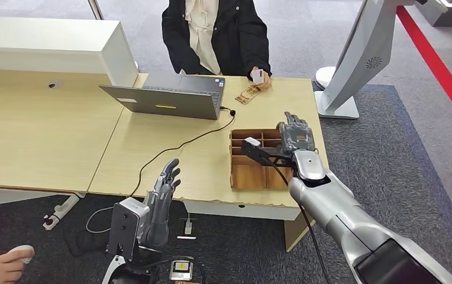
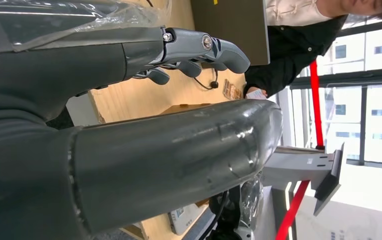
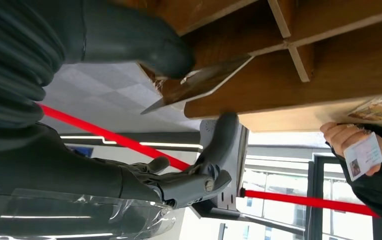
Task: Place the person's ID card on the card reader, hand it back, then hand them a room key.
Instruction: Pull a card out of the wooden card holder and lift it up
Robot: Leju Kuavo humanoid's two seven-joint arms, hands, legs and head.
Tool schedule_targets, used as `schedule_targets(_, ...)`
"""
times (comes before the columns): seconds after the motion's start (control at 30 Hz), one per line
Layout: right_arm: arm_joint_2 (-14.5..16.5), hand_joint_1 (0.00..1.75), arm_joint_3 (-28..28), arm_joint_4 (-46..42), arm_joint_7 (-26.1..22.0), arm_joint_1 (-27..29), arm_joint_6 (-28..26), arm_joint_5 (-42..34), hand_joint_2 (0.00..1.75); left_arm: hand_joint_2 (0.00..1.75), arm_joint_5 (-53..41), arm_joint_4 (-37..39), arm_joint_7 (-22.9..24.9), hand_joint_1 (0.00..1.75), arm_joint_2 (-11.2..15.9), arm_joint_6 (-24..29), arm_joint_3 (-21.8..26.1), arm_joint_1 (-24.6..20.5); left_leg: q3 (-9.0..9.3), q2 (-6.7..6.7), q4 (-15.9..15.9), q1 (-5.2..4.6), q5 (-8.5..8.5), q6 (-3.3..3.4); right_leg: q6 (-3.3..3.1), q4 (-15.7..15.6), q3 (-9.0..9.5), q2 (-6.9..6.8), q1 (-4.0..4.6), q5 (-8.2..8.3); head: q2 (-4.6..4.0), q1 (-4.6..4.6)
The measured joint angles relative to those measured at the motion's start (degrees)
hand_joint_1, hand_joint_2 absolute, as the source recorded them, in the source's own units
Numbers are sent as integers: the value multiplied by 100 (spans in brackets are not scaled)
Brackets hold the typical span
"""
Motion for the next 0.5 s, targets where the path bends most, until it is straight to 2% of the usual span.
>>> schedule_targets(0.5, -43, 175, 37, 39, -50, -37, 10, 16, 175, 0, 14, -2, -7, 0, 11, -57, -1, 0, 0, 0, 0, 0, 0, 0, 0, 0, 0, 0, 0, 0, 0, -1)
